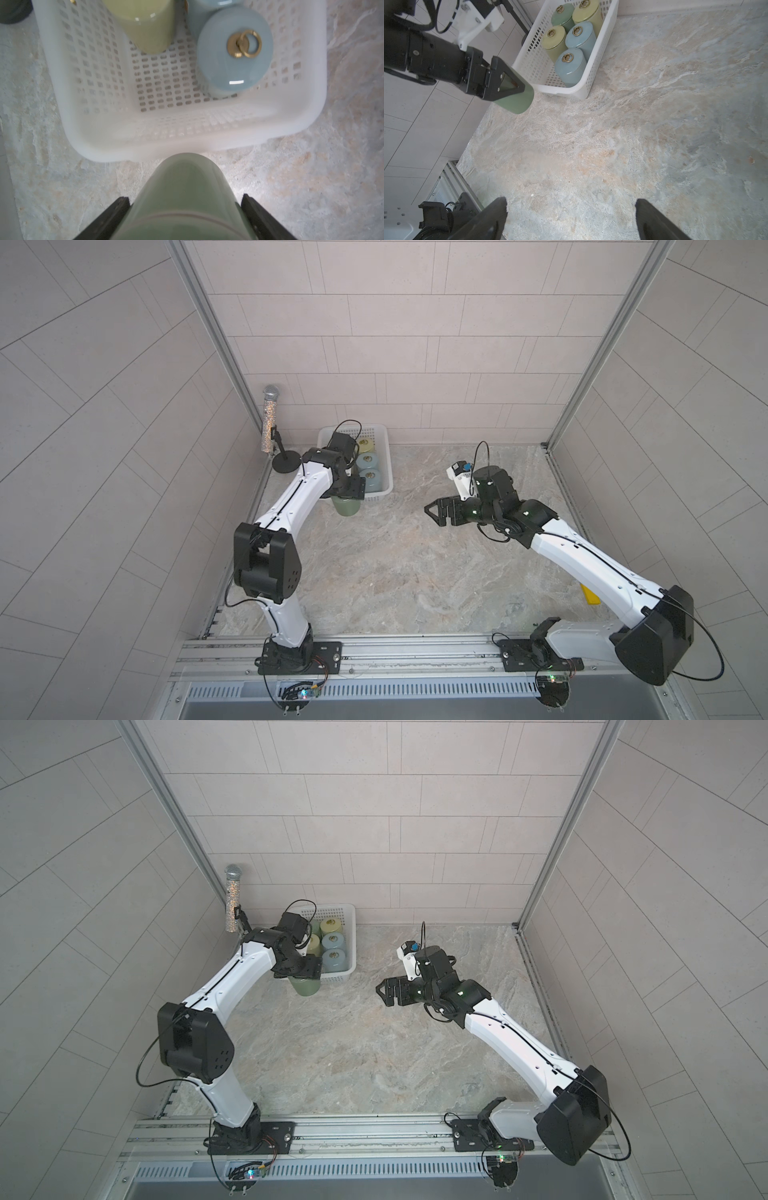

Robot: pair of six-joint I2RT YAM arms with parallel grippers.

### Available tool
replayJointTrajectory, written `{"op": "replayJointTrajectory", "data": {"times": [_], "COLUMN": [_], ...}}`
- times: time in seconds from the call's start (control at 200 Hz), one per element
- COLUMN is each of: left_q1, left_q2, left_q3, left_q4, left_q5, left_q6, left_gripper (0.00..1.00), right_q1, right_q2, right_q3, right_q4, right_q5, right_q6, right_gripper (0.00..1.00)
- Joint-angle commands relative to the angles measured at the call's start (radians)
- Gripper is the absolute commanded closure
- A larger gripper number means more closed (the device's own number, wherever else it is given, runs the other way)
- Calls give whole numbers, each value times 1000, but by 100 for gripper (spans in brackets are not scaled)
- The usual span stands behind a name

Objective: Take the tea canister out of the basket
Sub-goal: Pick up the tea canister from the basket, then place the tea canister at the center of the board.

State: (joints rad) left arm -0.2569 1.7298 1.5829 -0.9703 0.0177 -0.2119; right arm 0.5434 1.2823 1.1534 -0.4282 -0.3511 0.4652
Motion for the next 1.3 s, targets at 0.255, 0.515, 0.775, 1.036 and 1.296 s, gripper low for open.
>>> {"op": "replayJointTrajectory", "data": {"times": [0.255, 0.515, 0.775, 1.036, 1.296], "left_q1": [-60, -135, -162, -177, -179], "left_q2": [-240, -234, -188, -147, -127], "left_q3": [-382, -526, -565, -591, -590], "left_q4": [248, 364, 425, 454, 455], "left_q5": [-27, -86, -158, -182, -159], "left_q6": [-127, -184, -201, -201, -204], "left_gripper": [26, 27, 26, 22, 12], "right_q1": [11, 23, 35, 44, 67], "right_q2": [-32, -43, -46, -43, -31], "right_q3": [-14, -23, -26, -31, -32], "right_q4": [-2, -11, -15, -17, -10], "right_q5": [19, 26, 36, 40, 25], "right_q6": [0, 4, 4, -6, -17], "right_gripper": [0, 0, 0, 0, 0]}}
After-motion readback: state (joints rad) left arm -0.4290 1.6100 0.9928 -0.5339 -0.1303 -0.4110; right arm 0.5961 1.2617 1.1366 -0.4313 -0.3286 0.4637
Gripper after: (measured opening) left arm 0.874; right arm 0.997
